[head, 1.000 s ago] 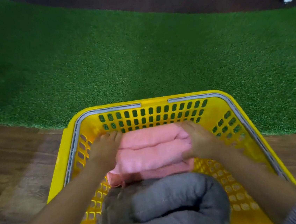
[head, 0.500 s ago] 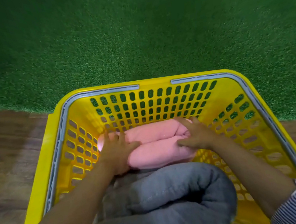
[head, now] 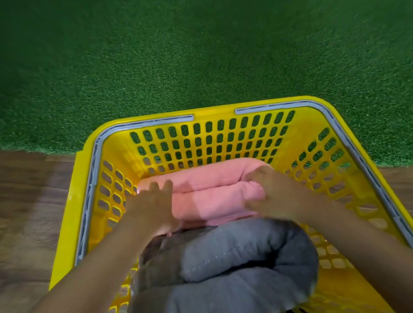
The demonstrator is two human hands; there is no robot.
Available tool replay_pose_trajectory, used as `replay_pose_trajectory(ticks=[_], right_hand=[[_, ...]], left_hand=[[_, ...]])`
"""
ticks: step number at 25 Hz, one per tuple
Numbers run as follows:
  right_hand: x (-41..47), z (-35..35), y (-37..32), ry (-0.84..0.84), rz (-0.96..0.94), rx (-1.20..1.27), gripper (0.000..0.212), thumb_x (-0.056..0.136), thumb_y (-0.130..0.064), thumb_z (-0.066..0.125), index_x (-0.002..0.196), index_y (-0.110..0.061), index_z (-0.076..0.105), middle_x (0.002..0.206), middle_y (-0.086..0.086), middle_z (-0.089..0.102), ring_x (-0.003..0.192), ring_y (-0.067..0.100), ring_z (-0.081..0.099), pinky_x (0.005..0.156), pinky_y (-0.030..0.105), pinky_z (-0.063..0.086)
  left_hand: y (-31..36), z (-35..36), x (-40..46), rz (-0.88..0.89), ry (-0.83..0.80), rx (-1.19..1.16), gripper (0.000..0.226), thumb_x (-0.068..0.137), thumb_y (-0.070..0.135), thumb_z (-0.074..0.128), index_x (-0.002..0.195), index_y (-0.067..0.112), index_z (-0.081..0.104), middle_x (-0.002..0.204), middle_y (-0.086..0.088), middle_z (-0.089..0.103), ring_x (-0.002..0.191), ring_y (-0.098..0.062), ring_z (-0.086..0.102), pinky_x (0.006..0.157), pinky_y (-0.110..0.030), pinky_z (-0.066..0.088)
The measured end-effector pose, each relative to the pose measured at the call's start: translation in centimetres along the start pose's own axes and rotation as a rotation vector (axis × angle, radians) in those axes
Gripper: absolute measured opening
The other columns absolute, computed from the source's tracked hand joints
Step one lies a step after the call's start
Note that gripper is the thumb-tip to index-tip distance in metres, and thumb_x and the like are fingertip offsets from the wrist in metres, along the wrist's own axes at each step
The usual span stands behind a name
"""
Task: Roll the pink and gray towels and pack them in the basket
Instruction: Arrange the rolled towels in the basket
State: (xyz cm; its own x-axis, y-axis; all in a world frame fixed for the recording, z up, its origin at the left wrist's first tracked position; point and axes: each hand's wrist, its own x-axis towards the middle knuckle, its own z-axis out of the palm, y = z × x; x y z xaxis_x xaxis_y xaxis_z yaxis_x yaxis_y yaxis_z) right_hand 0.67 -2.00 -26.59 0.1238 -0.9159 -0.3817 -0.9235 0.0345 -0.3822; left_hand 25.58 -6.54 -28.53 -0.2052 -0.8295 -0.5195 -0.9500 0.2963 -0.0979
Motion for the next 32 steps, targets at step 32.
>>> replay_pose_trajectory(ticks=[32], right_hand=[[-4.5,4.1,1.9,0.045,-0.186,-0.108,0.062,0.077,-0.025,0.056,0.136,-0.033,0.040,0.130,-0.004,0.052,0.117,0.020,0.048,0.089,0.039,0.046]], left_hand=[[-0.1,4.2,-8.5,0.300,0.039,0.051,0.076,0.073,0.038,0.072,0.139,0.036,0.034,0.139,0.009,0.042,0.126,-0.019,0.045,0.101,-0.035,0.041]])
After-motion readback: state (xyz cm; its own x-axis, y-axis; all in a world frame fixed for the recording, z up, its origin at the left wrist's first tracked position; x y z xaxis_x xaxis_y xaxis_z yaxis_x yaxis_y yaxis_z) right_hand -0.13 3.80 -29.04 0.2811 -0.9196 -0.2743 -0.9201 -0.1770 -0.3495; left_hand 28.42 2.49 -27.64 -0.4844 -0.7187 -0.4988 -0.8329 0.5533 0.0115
